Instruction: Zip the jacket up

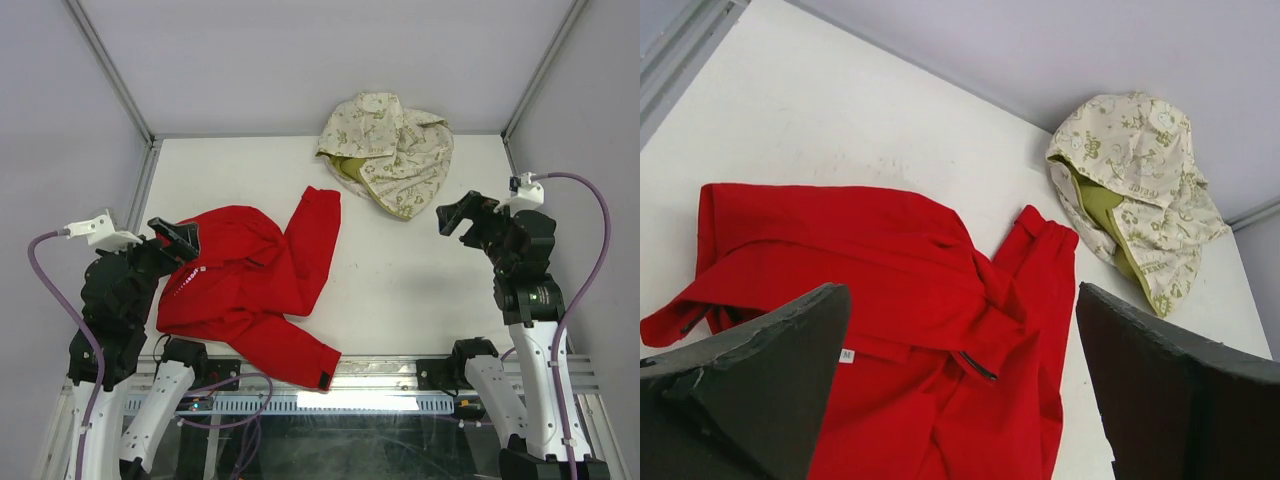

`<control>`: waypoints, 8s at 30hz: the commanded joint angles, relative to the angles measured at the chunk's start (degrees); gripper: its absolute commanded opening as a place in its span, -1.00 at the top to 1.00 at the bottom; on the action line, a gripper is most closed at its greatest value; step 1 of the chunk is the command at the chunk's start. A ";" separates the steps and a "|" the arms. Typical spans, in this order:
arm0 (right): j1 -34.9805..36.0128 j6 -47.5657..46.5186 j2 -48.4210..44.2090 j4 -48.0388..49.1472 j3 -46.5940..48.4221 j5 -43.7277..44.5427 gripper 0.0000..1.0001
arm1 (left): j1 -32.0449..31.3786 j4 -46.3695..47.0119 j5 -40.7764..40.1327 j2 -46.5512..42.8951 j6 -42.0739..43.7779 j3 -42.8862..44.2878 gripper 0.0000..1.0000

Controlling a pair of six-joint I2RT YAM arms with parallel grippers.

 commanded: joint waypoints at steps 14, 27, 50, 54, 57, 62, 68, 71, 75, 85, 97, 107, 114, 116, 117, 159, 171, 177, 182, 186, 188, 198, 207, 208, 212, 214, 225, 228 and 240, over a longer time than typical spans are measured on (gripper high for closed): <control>1.39 -1.78 -0.24 2.76 2.08 -2.48 -0.99 | 0.97 -2.45 -0.15 8.26 -15.26 -4.04 -0.98; 4.44 2.63 3.12 12.10 -7.15 -14.49 -0.99 | 0.87 18.63 19.19 30.80 -19.17 -19.60 -0.98; 33.27 -3.82 28.61 27.04 0.55 -5.64 -0.99 | -5.20 39.69 40.91 52.34 -15.31 20.63 1.00; 37.19 -6.44 34.00 31.35 3.89 -2.59 -0.99 | -5.66 39.44 43.02 50.32 -14.86 25.55 1.00; 37.53 -7.04 39.41 34.42 6.72 -1.45 -0.99 | -5.64 38.03 44.17 48.68 -13.86 27.89 1.00; 37.62 -10.00 47.15 33.56 14.12 -0.11 -0.49 | -5.59 31.91 40.99 46.44 -8.47 31.71 1.00; 36.63 -19.21 47.37 24.24 28.29 8.77 1.00 | -5.49 20.16 26.77 48.21 3.76 46.90 1.00; 35.23 -23.39 47.71 17.17 39.66 13.29 1.00 | -5.48 17.86 24.04 49.78 8.65 57.47 1.00; 34.54 -27.38 47.20 11.57 52.17 15.59 1.00 | -5.50 18.17 23.82 49.60 13.34 66.74 1.00; 34.55 -28.20 38.23 9.19 59.28 10.74 1.00 | -5.52 24.78 33.11 42.45 11.38 68.22 1.00; 33.57 -28.26 41.68 2.06 59.20 21.05 1.00 | -5.49 27.95 32.83 47.69 9.00 57.06 1.00; 18.32 -18.48 57.59 1.94 55.54 13.92 0.61 | -5.44 29.77 28.80 67.95 11.20 51.00 0.23; 17.26 -15.53 64.27 -3.77 60.98 13.17 -0.34 | -5.17 25.58 27.42 73.77 12.23 53.71 -0.46; 17.46 -15.02 63.32 -5.99 60.40 13.42 -0.53 | -5.21 23.55 26.93 72.13 12.30 52.07 -0.62; 17.78 -14.81 62.11 -7.06 59.56 13.67 -0.59 | -5.19 22.42 26.58 70.87 12.39 50.73 -0.68; 47.72 7.58 37.99 7.57 2.38 19.72 -0.83 | -33.77 -1.55 -3.28 54.63 -3.48 19.80 1.00; 47.73 5.69 32.31 7.07 0.79 18.95 -0.87 | -33.74 -4.39 1.84 58.99 -3.94 28.07 0.13; 47.72 7.83 29.32 8.75 -2.82 20.68 -0.91 | -35.33 -5.84 0.26 51.98 -5.66 13.99 -0.28; 47.73 8.72 29.54 10.21 -4.49 20.36 -0.93 | -37.20 -7.51 -7.43 50.04 -4.63 7.91 -0.45; 47.72 9.60 29.79 12.49 -6.03 19.56 -0.94 | -37.48 -7.10 -11.33 52.30 -2.71 5.78 -0.48; 47.73 10.05 30.00 13.07 -6.35 19.45 -0.93 | -37.80 -6.09 -13.03 54.07 -2.13 4.93 -0.48; 47.72 10.19 29.74 12.82 -6.31 20.65 -0.94 | -38.05 -3.95 -14.92 58.95 -1.28 9.50 0.97; 47.72 8.46 27.21 9.29 -3.26 25.24 -0.94 | -38.05 -13.63 -1.26 60.39 -9.90 36.66 1.00; 47.73 8.07 27.08 9.08 -2.96 25.38 -0.94 | -38.01 -13.49 0.57 60.70 -10.81 37.75 1.00; 47.73 6.85 27.52 7.36 -1.55 24.48 -0.94 | -38.01 -11.33 4.59 60.52 -15.64 33.97 1.00; 47.74 6.36 27.82 6.92 -1.50 23.63 -0.94 | -38.01 -8.75 6.46 60.49 -17.33 29.48 1.00; 48.02 4.92 35.80 8.19 -1.73 14.13 -0.85 | -35.93 5.89 6.68 66.10 -19.57 11.48 0.55; 48.48 4.62 38.52 7.78 -1.16 14.42 -0.82 | -34.72 10.91 9.37 68.62 -19.99 10.27 0.47; 55.88 3.11 47.76 3.71 4.32 17.05 -0.66 | -25.13 20.50 18.50 74.91 -17.60 13.55 0.05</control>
